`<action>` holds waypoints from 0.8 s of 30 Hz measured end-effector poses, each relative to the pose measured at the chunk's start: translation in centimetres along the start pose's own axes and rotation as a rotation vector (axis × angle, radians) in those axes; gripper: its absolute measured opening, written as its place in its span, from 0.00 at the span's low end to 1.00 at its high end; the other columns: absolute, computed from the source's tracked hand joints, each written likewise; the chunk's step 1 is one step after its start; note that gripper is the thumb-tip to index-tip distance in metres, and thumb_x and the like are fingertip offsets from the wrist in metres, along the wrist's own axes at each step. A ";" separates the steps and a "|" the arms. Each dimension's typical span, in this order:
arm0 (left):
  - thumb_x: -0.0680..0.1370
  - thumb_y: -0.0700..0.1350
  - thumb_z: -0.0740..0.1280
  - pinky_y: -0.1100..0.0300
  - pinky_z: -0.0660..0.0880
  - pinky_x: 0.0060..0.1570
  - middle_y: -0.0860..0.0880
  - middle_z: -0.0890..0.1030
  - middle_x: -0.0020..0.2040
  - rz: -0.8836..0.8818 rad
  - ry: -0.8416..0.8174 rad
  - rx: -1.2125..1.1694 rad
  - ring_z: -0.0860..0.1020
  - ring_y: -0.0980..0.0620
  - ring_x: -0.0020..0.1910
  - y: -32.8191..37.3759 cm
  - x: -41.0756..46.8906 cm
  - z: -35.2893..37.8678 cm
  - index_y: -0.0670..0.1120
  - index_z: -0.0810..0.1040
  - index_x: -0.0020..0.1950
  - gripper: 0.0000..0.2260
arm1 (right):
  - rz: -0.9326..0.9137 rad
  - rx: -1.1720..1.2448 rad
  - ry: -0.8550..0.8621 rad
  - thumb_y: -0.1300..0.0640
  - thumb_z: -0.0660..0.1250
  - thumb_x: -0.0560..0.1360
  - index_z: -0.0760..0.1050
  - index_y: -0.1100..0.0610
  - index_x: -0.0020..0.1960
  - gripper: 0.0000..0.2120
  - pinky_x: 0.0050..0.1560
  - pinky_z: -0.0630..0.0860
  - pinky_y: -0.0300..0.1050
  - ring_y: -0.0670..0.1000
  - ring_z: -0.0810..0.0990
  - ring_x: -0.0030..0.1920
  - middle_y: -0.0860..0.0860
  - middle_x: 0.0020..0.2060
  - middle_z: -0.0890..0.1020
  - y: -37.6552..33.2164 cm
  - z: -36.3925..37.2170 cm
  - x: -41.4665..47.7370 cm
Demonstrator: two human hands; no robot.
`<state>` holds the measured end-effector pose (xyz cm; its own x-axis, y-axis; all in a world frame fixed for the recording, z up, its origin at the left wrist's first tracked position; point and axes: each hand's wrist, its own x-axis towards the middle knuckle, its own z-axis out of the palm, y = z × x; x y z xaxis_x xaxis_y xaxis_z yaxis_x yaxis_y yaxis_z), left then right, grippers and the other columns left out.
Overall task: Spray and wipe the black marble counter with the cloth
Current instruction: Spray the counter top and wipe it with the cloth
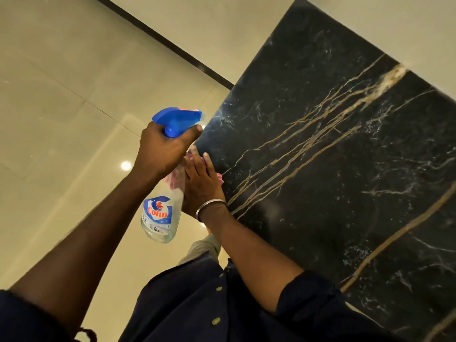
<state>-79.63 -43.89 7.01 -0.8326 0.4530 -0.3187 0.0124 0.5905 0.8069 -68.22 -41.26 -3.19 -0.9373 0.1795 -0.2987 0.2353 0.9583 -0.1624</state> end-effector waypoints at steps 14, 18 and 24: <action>0.72 0.59 0.73 0.52 0.76 0.41 0.43 0.77 0.38 -0.098 -0.003 -0.062 0.77 0.47 0.36 5.0 5.7 5.5 0.39 0.76 0.54 0.24 | 0.100 0.018 0.134 0.39 0.52 0.78 0.59 0.58 0.76 0.33 0.76 0.52 0.61 0.62 0.55 0.78 0.58 0.77 0.61 13.1 -4.1 8.0; 0.74 0.57 0.72 0.45 0.80 0.43 0.37 0.80 0.43 -0.096 -0.029 -0.044 0.79 0.42 0.37 7.2 7.5 8.2 0.39 0.77 0.55 0.22 | 0.141 -0.010 0.132 0.39 0.51 0.76 0.59 0.53 0.77 0.33 0.77 0.51 0.60 0.62 0.52 0.78 0.58 0.79 0.56 19.9 -6.3 11.4; 0.73 0.58 0.72 0.41 0.80 0.46 0.40 0.83 0.44 -0.083 -0.054 -0.047 0.80 0.46 0.38 10.8 10.0 11.5 0.41 0.79 0.53 0.21 | 0.254 -0.017 0.172 0.39 0.50 0.77 0.54 0.52 0.80 0.34 0.77 0.49 0.59 0.62 0.48 0.79 0.59 0.79 0.54 29.7 -9.3 15.9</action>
<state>-81.50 -25.30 6.83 -0.7988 0.4397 -0.4106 -0.0822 0.5963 0.7985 -78.49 -7.94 -4.04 -0.8791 0.4476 -0.1638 0.4648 0.8812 -0.0863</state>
